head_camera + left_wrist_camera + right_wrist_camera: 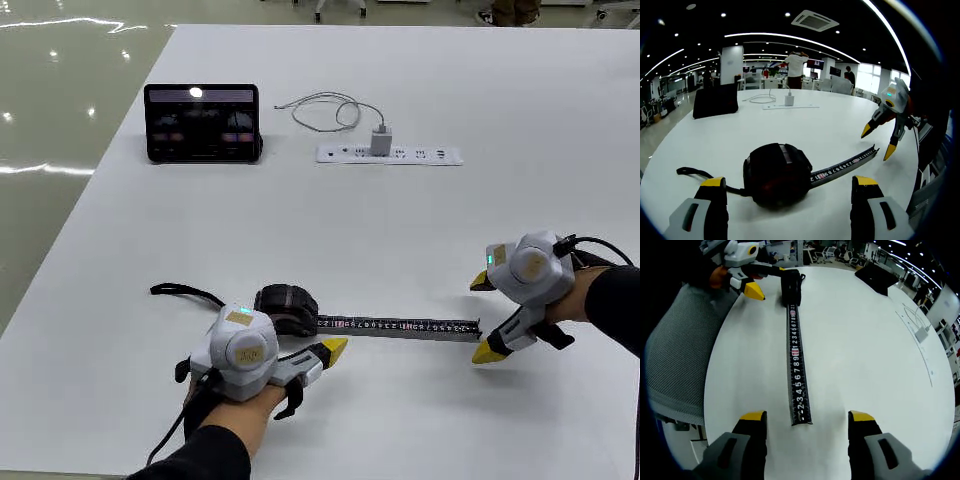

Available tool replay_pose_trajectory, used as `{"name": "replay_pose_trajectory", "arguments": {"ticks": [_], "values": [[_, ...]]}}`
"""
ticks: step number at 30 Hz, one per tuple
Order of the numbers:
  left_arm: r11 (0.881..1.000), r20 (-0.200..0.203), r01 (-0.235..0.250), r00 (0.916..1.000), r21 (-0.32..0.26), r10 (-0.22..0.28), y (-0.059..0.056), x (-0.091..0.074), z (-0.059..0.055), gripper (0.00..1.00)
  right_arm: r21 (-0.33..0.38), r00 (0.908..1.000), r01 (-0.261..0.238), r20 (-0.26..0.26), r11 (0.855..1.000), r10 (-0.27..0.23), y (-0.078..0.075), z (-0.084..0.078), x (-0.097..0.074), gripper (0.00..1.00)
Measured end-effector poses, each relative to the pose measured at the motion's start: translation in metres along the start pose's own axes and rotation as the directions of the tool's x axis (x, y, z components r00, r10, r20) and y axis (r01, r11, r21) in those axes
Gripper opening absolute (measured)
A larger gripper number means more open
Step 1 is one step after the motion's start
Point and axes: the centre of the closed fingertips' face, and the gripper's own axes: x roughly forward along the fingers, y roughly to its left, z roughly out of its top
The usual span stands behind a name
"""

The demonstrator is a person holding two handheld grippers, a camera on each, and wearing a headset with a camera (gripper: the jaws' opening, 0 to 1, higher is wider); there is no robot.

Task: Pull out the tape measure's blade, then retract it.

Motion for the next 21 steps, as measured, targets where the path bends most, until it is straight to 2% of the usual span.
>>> {"name": "replay_pose_trajectory", "arguments": {"ticks": [2,6,8,14,18,21], "values": [[1.0,-0.003,-0.003,1.0,-0.001,0.003,0.002,0.0,-0.001,1.0,-0.002,0.9999,-0.015,-0.004,1.0,0.015,0.002,-0.002,0.001,0.57],[1.0,-0.004,-0.007,1.0,-0.009,0.007,0.003,0.0,-0.002,1.0,0.001,0.9988,-0.046,-0.014,0.999,0.046,0.008,-0.004,0.002,0.42],[1.0,-0.008,-0.007,0.9999,-0.01,0.007,0.003,0.0,-0.003,1.0,0.004,0.9983,-0.053,-0.026,0.999,0.053,0.008,-0.007,0.004,0.41],[1.0,-0.011,-0.009,0.9999,-0.007,0.009,0.003,0.001,-0.005,1.0,-0.016,0.9988,-0.043,-0.024,0.999,0.043,0.011,-0.004,0.001,0.29],[1.0,-0.008,-0.008,0.9999,-0.008,0.008,0.003,0.001,-0.004,1.0,-0.039,0.9996,-0.018,-0.021,0.999,0.017,0.01,-0.003,0.0,0.15],[1.0,-0.008,-0.019,0.9998,-0.008,0.019,0.005,0.001,-0.004,1.0,-0.01,0.9995,-0.025,-0.021,1.0,0.025,0.013,-0.002,-0.001,0.12]]}}
